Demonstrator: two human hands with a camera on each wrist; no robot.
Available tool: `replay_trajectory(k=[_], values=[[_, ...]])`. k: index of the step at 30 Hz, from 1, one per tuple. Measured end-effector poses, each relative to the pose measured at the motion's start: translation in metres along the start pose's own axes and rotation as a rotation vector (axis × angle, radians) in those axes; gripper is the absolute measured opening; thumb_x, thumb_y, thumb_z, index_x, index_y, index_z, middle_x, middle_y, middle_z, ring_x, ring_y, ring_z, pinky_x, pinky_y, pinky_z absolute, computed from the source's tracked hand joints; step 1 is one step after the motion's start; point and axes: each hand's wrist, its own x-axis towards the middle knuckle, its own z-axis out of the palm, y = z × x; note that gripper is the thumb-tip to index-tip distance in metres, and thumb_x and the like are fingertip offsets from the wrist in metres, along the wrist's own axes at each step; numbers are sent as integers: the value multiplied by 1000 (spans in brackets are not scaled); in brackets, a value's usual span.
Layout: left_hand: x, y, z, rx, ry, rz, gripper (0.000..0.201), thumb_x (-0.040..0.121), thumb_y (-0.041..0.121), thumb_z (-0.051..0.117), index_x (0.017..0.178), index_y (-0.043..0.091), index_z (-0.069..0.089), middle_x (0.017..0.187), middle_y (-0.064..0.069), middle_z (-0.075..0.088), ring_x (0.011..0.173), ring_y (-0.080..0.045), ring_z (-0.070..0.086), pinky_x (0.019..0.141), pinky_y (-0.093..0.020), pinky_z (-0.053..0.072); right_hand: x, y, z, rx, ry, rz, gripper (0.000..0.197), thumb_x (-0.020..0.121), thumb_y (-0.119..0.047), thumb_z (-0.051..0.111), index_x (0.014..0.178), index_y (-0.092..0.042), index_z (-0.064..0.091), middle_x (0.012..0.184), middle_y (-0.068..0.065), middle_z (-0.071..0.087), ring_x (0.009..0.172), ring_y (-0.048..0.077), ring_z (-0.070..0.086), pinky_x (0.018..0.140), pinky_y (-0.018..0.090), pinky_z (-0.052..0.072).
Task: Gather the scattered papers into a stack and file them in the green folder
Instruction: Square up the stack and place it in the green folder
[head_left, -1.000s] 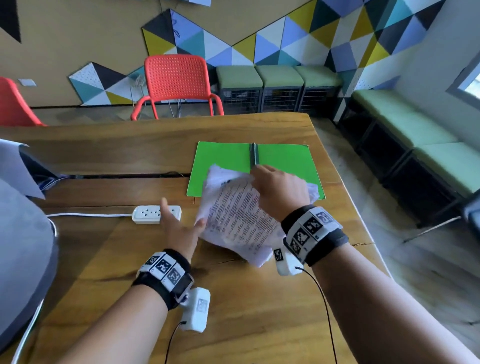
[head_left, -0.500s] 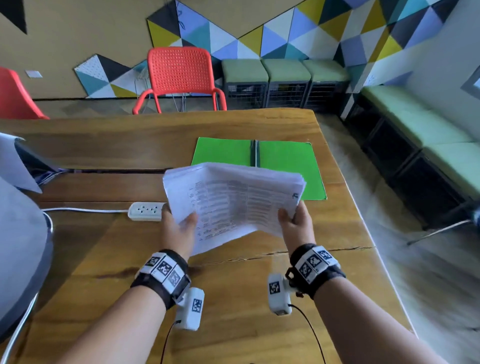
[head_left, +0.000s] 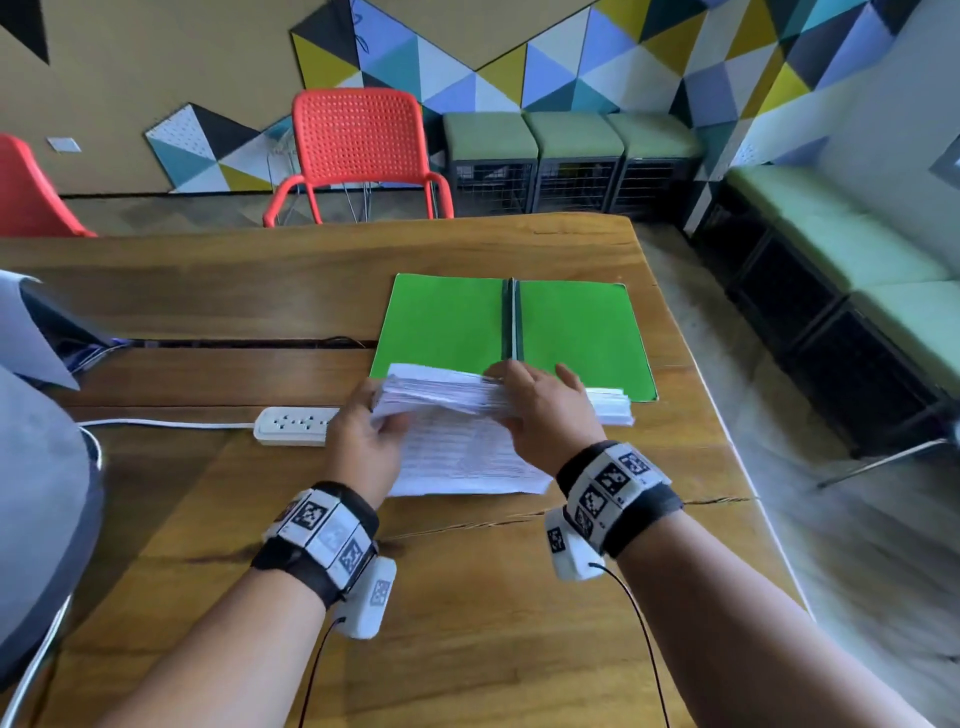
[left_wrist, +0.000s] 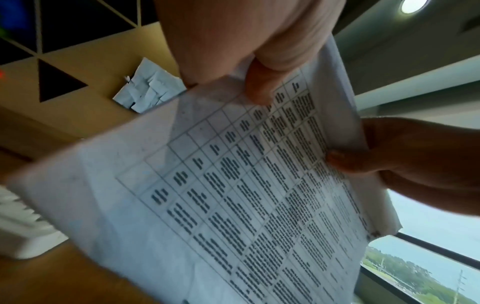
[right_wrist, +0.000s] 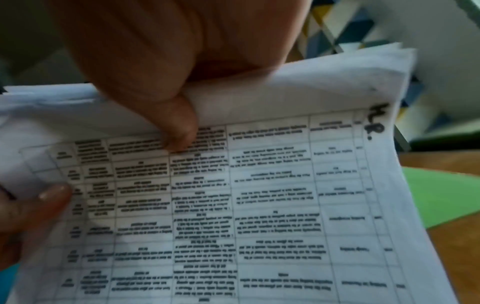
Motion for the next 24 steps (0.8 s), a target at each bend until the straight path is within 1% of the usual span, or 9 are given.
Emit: replay_trajectory(k=[2, 4, 6, 9, 11, 14, 19, 22, 24], values=[[5, 4, -4, 31, 116, 69, 30, 83, 2, 66, 110, 14, 59, 107, -4, 63, 81, -13, 60, 76, -13, 51, 5, 2, -2, 139, 131, 40, 21, 83, -11, 62, 100, -22, 55, 91, -5, 65, 79, 25, 64, 75, 43, 56], [13, -12, -4, -79, 201, -80, 75, 78, 10, 73, 139, 30, 36, 144, -3, 41, 124, -14, 49, 105, -31, 41, 8, 8, -5, 252, 262, 110, 14, 82, -9, 66, 84, -16, 54, 72, -6, 57, 60, 19, 55, 54, 30, 48], [16, -21, -4, -262, 206, -329, 105, 73, 12, 79, 149, 36, 12, 155, 3, 24, 140, -14, 32, 115, -41, 29, 9, 17, -7, 455, 315, 203, 24, 80, -8, 70, 74, -17, 48, 60, -10, 47, 50, 9, 43, 48, 24, 38], [11, -20, 3, -546, -19, -412, 65, 81, -3, 68, 136, 19, 42, 126, 1, 62, 111, -7, 62, 106, -44, 44, 1, 20, -6, 965, 270, 283, 16, 79, 0, 67, 82, -13, 57, 70, 1, 55, 61, 10, 47, 60, 26, 44], [11, -9, 5, -494, -52, -333, 38, 87, -2, 62, 115, 24, 60, 109, 7, 69, 96, -2, 67, 100, -39, 48, -4, 20, -1, 1154, 269, 313, 20, 76, -3, 66, 93, -14, 61, 82, 7, 58, 74, 16, 51, 69, 35, 46], [17, -4, 5, -492, -11, -256, 38, 89, -3, 58, 96, 34, 65, 101, 14, 68, 92, 0, 65, 94, -33, 48, -8, 22, 7, 1214, 283, 325, 33, 77, -8, 62, 108, -18, 58, 95, 6, 63, 86, 18, 57, 80, 38, 51], [9, -36, 10, -403, -172, -364, 34, 80, 21, 64, 110, 36, 64, 108, 4, 70, 106, -19, 64, 101, -44, 46, -21, 31, 25, 1233, 126, 428, 59, 81, 11, 53, 125, -23, 36, 108, 9, 55, 96, 22, 56, 86, 40, 52], [5, -45, 20, -276, -154, -410, 13, 77, 40, 61, 89, 39, 68, 98, 10, 68, 104, -23, 63, 104, -48, 44, -17, 27, 34, 1051, 155, 508, 42, 88, 10, 44, 123, -13, 35, 95, 5, 51, 87, 22, 51, 78, 40, 49], [10, -36, 26, -308, -78, -363, 9, 85, 31, 61, 91, 37, 63, 97, 13, 66, 108, -25, 61, 104, -43, 43, -11, 23, 32, 1036, 256, 524, 30, 90, 9, 44, 112, -11, 40, 91, 2, 53, 82, 15, 54, 77, 39, 51]])
